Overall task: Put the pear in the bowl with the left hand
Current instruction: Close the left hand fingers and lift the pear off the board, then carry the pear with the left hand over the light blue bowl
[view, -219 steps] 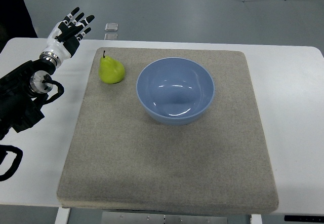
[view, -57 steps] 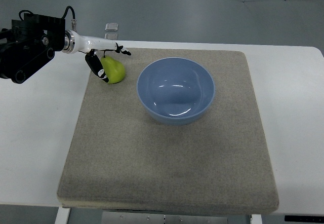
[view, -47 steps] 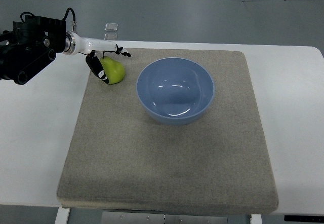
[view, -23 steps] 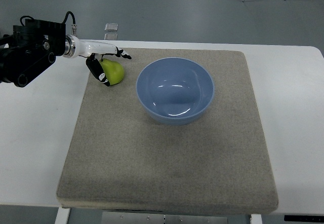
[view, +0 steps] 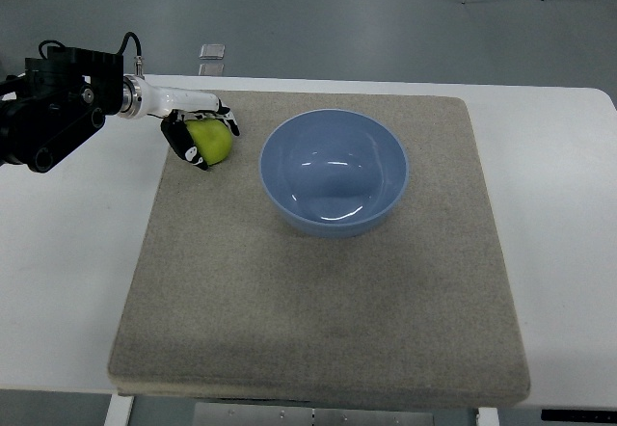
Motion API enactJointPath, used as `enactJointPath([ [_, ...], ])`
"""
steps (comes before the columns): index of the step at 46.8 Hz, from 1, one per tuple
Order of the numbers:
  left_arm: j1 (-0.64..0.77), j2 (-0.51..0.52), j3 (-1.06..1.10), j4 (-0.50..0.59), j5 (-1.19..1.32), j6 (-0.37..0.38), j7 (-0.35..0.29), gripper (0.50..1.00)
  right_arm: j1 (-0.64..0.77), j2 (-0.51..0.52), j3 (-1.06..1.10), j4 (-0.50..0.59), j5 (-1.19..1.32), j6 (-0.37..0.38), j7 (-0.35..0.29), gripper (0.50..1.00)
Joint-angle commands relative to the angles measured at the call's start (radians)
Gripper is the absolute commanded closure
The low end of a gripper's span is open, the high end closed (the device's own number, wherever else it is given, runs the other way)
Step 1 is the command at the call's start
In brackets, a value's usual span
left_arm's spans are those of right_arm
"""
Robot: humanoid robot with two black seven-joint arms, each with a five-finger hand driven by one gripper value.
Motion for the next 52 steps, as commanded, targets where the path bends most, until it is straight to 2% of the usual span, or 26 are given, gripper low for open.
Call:
enactJointPath([
  [1,-0.001,-0.013,0.0,0.004,-0.001,0.0,0.002,0.928,0.0,0.0,0.0,0.001,-0.001,0.0,-0.001,0.576],
  [2,-0.001,-0.014,0.0,0.011,-0.003,0.0,0.002,0.945,0.0,0.0,0.0,-0.001,0.0,0.0,-0.001,0.576],
  [8,-0.003,-0.032,-0.011,0.029,-0.007,0.012,0.006,0.977,0.0,0.0,0.0,-0.001,0.0,0.0,-0.001,0.576],
  [31,-0.049,-0.022,-0.022,0.011,-0.199,0.05,0.009,0.975,0.0,0.0,0.0,0.001,0.0,0.0,0.001,0.576],
  [52,-0.129,0.087,-0.06,-0.216,-0.202,0.052,0.008,0.971,0.0,0.0,0.0,-0.001,-0.001,0.0,-0.001,0.576],
])
